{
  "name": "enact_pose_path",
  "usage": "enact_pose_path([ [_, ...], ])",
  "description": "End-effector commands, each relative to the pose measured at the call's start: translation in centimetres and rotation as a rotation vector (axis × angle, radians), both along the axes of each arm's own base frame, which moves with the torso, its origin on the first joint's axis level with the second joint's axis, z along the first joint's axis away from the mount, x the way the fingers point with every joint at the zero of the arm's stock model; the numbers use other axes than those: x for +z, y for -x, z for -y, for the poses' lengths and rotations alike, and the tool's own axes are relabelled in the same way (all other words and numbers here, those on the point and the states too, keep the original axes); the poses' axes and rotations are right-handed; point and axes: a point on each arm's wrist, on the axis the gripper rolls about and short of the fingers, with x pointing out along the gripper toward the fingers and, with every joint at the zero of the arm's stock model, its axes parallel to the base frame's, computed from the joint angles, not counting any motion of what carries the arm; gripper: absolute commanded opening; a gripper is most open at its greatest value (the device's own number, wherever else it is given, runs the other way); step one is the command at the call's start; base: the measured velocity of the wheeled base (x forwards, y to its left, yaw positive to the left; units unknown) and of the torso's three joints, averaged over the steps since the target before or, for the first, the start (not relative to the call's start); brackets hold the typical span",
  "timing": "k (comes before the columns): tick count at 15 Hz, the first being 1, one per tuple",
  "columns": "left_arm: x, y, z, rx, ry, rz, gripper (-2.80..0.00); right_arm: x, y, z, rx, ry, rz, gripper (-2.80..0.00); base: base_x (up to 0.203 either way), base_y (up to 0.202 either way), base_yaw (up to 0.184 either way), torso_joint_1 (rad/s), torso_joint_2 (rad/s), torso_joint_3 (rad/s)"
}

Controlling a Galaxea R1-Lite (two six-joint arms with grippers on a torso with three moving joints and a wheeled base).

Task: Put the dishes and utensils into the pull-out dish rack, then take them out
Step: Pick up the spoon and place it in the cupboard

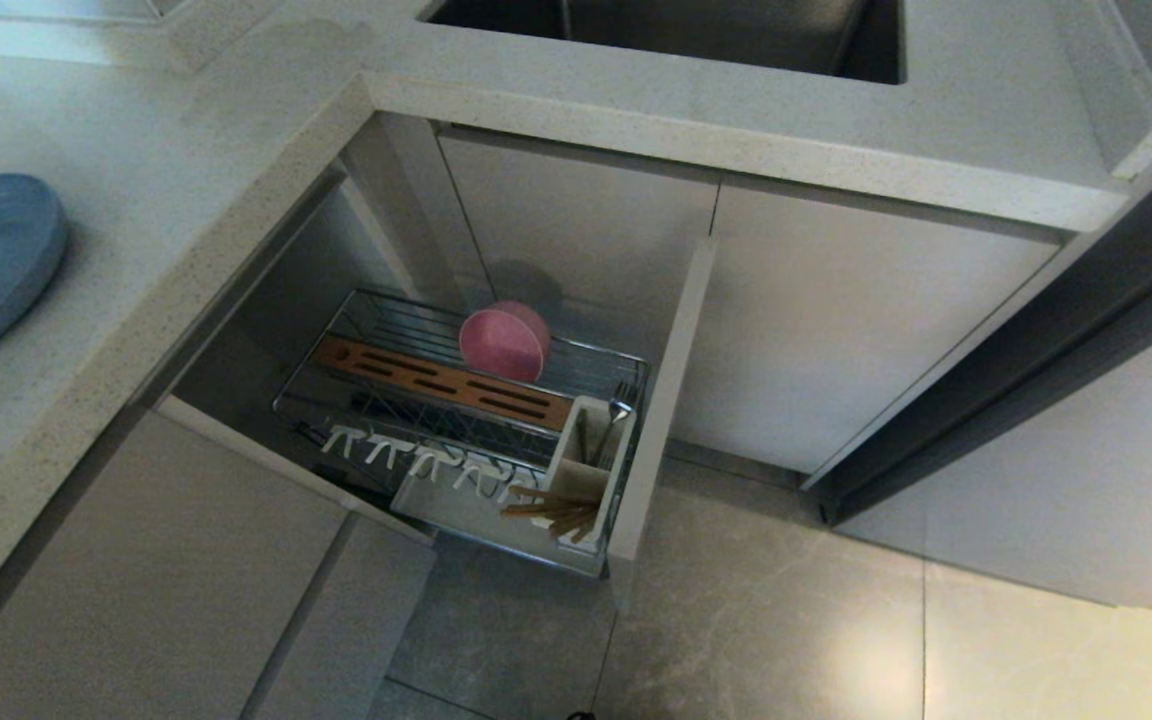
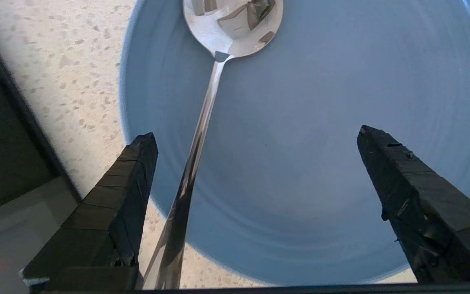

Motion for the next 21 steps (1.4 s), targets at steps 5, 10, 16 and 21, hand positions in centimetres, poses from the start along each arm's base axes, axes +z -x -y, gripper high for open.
enact_pose_path([
  [5,-0.4,-1.2,-0.9,-0.01,0.034,-0.006,0.0,0.0,0.0,0.0,0.0,0.001,0.001,-2.8,0.0,0.0,0.0,0.0,0.0,0.0],
  [10,-0.8,-1.8,-1.3,-0.02,0.049,-0.016,0.0,0.0,0.0,0.0,0.0,0.001,0.001,-2.8,0.0,0.0,0.0,0.0,0.0,0.0],
  [16,-1.0,-1.9,-1.6,-0.012,0.055,-0.021,0.0,0.0,0.0,0.0,0.0,0.0,0.001,-2.8,0.0,0.0,0.0,0.0,0.0,0.0],
  [21,-1.0,-1.9,-1.5,-0.016,0.06,-0.018,-2.8,0.0,0.0,0.0,0.0,0.0,0.001,-2.8,0.0,0.0,0.0,0.0,0.0,0.0],
])
